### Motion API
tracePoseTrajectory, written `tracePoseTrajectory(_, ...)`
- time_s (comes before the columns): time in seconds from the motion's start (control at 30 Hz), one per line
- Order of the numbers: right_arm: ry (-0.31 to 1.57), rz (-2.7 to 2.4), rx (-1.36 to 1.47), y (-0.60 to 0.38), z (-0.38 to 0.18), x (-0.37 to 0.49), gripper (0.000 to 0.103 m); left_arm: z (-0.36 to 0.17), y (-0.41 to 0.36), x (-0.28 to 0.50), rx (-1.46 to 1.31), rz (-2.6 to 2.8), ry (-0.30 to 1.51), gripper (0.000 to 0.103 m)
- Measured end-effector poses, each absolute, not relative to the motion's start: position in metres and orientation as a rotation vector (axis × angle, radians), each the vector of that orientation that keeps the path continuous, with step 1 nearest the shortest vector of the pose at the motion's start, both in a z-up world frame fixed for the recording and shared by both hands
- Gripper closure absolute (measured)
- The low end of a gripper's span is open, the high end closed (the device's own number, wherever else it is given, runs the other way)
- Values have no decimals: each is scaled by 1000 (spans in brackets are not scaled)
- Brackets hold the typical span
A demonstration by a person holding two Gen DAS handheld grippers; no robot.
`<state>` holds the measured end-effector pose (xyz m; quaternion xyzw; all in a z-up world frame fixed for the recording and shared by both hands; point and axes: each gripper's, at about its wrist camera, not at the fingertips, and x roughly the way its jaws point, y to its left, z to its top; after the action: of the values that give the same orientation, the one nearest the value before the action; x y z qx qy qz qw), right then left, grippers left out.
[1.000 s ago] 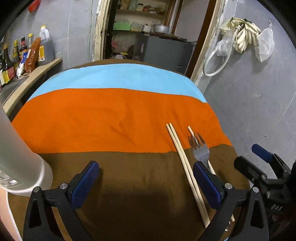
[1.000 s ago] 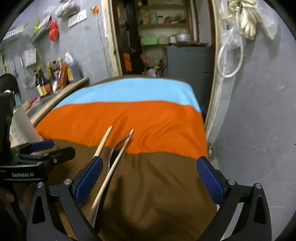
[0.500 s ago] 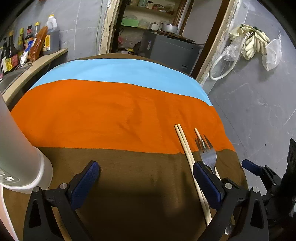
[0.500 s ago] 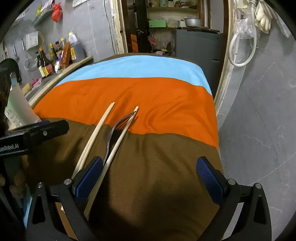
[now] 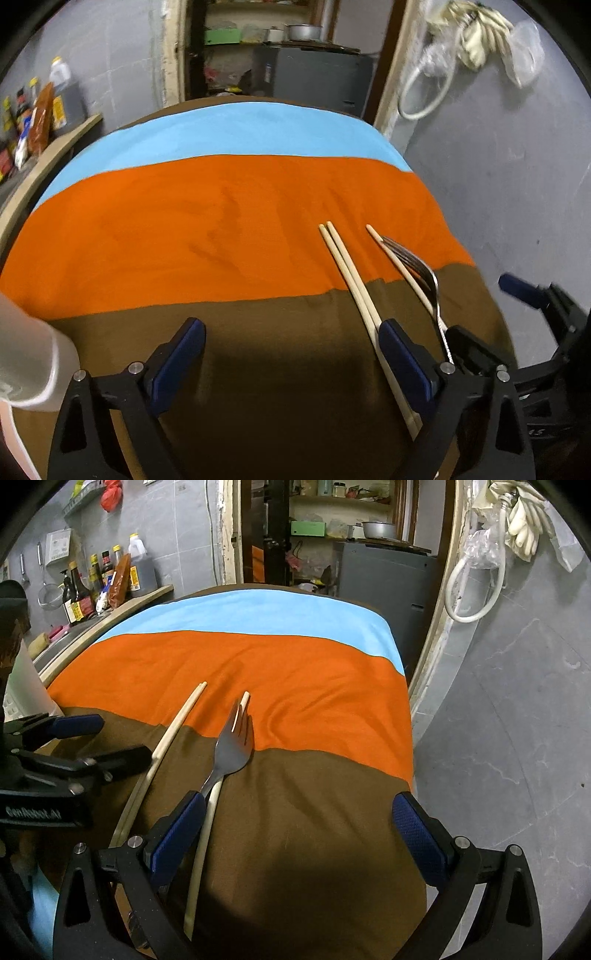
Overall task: Organize utensils
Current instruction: 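Grasp a wooden chopstick with the right tool while the left tool grasps another chopstick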
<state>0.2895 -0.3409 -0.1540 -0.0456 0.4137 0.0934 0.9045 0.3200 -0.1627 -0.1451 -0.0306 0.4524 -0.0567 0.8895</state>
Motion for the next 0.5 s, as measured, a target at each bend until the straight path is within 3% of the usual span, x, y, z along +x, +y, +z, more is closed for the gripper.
tracePoseTrajectory(0.5,866,198,-120,-339,-156,294,4,-146,-161,320,-32,-103,951,13)
